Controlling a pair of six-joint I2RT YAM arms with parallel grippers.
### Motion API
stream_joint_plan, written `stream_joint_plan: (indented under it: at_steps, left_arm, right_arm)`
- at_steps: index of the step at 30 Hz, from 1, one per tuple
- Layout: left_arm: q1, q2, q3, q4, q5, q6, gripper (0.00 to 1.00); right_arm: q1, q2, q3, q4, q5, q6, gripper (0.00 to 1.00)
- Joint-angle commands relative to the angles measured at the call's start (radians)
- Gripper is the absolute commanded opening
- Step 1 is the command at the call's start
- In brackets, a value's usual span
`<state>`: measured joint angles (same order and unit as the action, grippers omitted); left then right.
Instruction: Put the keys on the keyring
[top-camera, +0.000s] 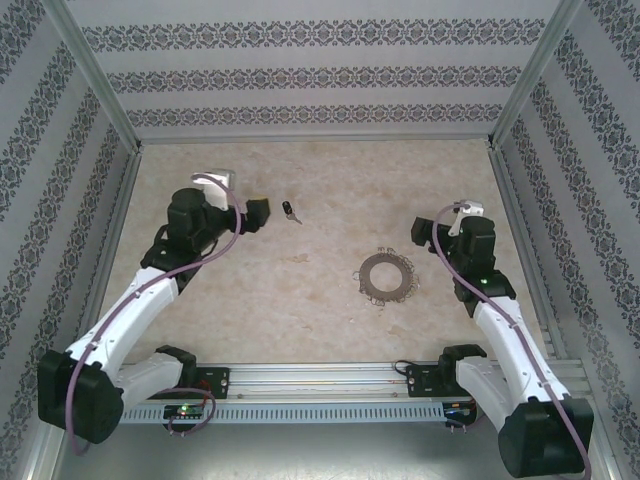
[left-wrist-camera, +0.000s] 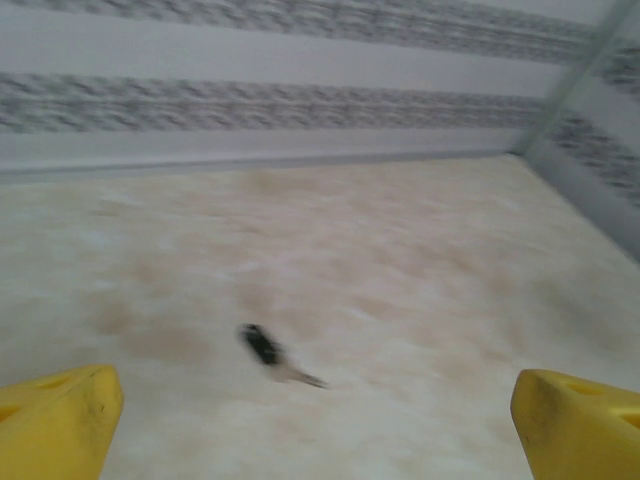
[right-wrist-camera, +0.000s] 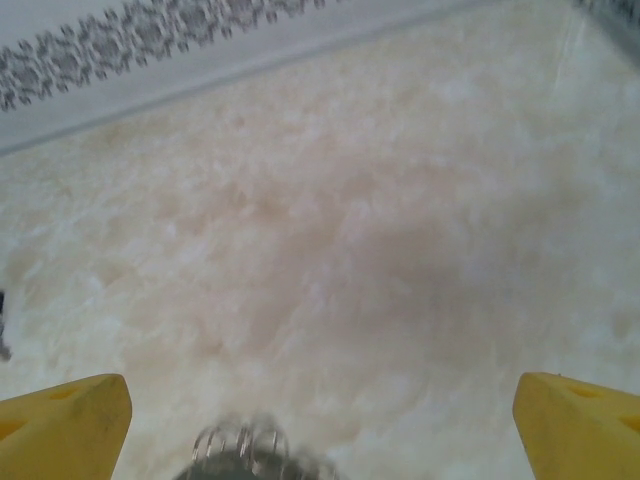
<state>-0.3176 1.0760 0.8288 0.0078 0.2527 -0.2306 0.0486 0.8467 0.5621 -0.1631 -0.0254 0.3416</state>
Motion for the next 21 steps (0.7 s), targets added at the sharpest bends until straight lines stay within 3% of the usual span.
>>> stream_joint_plan:
  at_steps: [1,3,9,15,21]
  left_arm:
    - [-0.117,0.049,0.071,-0.206,0.101,-0.116,1.0]
    - [-0.219,0.116,0.115,-0.247,0.112,-0.134,1.0]
    - [-0.482,0.324,0.216,-0.327,-0.007,-0.186,1.0]
    - [-0.544,0.508,0.284,-0.318,-0.008,-0.212,0.99]
    - [-0.555,0.606,0.349,-0.318,-0.062,-0.259,0.9]
  right_arm:
    - [0.012,-0.025,0.016,-0.206,-0.103,0.124,0.98]
    - [0.015,-0.034,0.016,-0.234,-0.154,0.143,0.98]
    - [0.019,-0.044,-0.036,-0.253,-0.178,0.124,0.98]
    - [0.009,-0.065,-0.056,-0.255,-0.189,0.137,0.98]
    - [-0.006,-0.06,-0.032,-0.284,-0.167,0.103,0.98]
